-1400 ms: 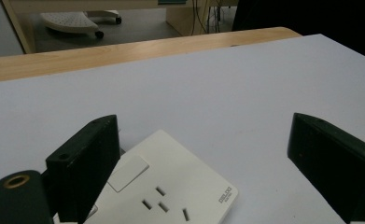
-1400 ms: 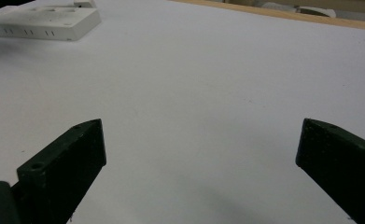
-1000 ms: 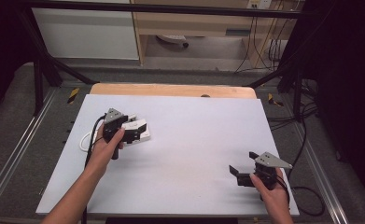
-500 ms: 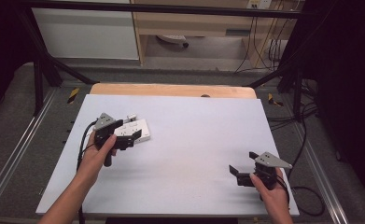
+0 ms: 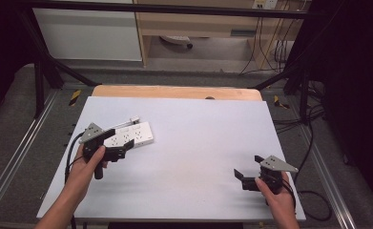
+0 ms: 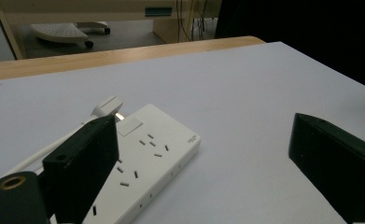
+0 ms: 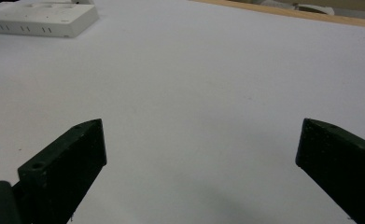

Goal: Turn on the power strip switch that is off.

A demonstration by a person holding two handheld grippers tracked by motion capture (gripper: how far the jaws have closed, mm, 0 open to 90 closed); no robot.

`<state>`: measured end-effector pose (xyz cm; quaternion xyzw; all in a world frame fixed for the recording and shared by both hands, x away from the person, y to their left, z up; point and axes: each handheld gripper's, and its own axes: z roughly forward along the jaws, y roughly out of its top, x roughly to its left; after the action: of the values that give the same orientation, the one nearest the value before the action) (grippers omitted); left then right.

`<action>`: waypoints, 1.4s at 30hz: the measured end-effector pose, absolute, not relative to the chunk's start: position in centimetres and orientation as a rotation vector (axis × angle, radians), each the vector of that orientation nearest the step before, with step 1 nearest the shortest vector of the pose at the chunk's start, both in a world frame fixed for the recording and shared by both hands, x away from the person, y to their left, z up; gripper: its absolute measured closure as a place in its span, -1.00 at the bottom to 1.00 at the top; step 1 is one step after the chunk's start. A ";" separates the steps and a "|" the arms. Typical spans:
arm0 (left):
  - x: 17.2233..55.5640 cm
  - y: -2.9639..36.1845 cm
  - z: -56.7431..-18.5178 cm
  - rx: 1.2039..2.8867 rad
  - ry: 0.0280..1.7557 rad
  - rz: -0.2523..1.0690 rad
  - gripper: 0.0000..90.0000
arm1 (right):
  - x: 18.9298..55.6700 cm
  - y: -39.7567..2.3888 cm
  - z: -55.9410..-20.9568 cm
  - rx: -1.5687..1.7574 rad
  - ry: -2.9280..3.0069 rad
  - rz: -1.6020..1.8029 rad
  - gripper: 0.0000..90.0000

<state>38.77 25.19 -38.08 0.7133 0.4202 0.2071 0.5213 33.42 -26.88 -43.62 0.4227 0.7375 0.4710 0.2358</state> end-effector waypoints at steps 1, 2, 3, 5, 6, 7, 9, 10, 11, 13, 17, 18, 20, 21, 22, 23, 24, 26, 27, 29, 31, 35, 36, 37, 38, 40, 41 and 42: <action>38.6 25.3 -38.1 1.704 1.009 0.495 -0.81 | 33.4 -26.9 -43.6 1.161 2.022 1.292 -0.95; 38.3 25.5 -38.1 1.701 1.009 0.494 -0.81 | 33.4 -26.9 -43.6 1.161 2.022 1.292 -0.95; 38.1 25.7 -38.1 1.699 1.008 0.494 -0.81 | 33.4 -26.9 -43.6 1.161 2.022 1.291 -0.95; 37.7 26.1 -38.2 1.695 1.011 0.492 -0.81 | 33.4 -26.9 -43.6 1.159 2.021 1.291 -0.95; 37.5 26.3 -38.2 1.692 1.012 0.491 -0.81 | 33.4 -26.9 -43.6 1.157 2.022 1.290 -0.95; 37.2 26.5 -38.2 1.689 1.013 0.492 -0.81 | 33.4 -26.8 -43.6 1.160 2.024 1.290 -0.95; 36.8 27.0 -38.3 1.686 1.014 0.497 -0.81 | 33.5 -26.9 -43.7 1.160 2.026 1.286 -0.95; 36.6 27.3 -38.3 1.680 1.018 0.497 -0.82 | 33.5 -26.9 -43.7 1.161 2.027 1.286 -0.95; 36.4 27.6 -38.4 1.672 1.023 0.498 -0.82 | 33.5 -26.9 -43.7 1.159 2.026 1.284 -0.95; 35.9 28.3 -38.6 1.666 1.033 0.502 -0.81 | 33.4 -26.8 -43.7 1.159 2.026 1.285 -0.95; 35.0 29.4 -39.2 1.659 1.050 0.505 -0.81 | 33.4 -26.8 -43.7 1.167 2.026 1.286 -0.95; 34.7 29.7 -39.4 1.658 1.053 0.506 -0.81 | 33.5 -26.8 -43.7 1.163 2.029 1.283 -0.95; 34.2 30.2 -39.8 1.654 1.065 0.504 -0.81 | 33.5 -26.8 -43.7 1.165 2.030 1.283 -0.95; 34.0 30.4 -40.1 1.658 1.065 0.504 -0.81 | 33.5 -26.8 -43.7 1.166 2.030 1.282 -0.95; 33.7 30.6 -40.3 1.656 1.069 0.507 -0.81 | 33.5 -26.8 -43.7 1.164 2.029 1.283 -0.95; 33.5 30.8 -40.6 1.656 1.071 0.504 -0.81 | 33.5 -26.8 -43.7 1.165 2.029 1.283 -0.95; 33.4 30.9 -40.8 1.656 1.077 0.501 -0.81 | 33.5 -26.8 -43.7 1.165 2.029 1.281 -0.95; 33.0 31.3 -41.2 1.650 1.084 0.516 -0.81 | 33.5 -26.8 -43.7 1.164 2.030 1.279 -0.95; 32.9 31.4 -41.3 1.654 1.084 0.524 -0.80 | 33.5 -26.8 -43.8 1.162 2.029 1.275 -0.95; 32.6 31.5 -41.5 1.656 1.080 0.532 -0.80 | 33.5 -26.9 -43.8 1.164 2.028 1.272 -0.95; 32.4 31.6 -41.7 1.663 1.076 0.543 -0.80 | 33.5 -26.9 -43.8 1.166 2.029 1.271 -0.95; 32.1 31.5 -42.1 1.670 1.068 0.549 -0.79 | 33.5 -26.9 -43.8 1.168 2.029 1.266 -0.95; 32.1 31.4 -42.3 1.678 1.067 0.549 -0.79 | 33.5 -26.9 -43.8 1.168 2.029 1.264 -0.95; 32.1 31.3 -42.5 1.686 1.065 0.545 -0.79 | 33.5 -26.9 -43.9 1.168 2.029 1.263 -0.95; 32.1 31.2 -42.7 1.691 1.065 0.533 -0.79 | 33.5 -26.9 -43.9 1.166 2.030 1.259 -0.95; 32.0 30.9 -43.1 1.709 1.063 0.531 -0.79 | 33.6 -26.9 -43.9 1.170 2.028 1.256 -0.95; 32.0 30.7 -43.4 1.712 1.061 0.524 -0.79 | 33.6 -26.9 -44.0 1.167 2.030 1.248 -0.95; 32.0 30.5 -43.6 1.721 1.057 0.513 -0.79 | 33.6 -26.9 -44.0 1.174 2.030 1.244 -0.95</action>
<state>31.96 30.48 -43.56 0.7132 0.4378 0.2126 0.5044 33.62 -26.91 -44.00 0.4291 0.7421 0.4549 0.2413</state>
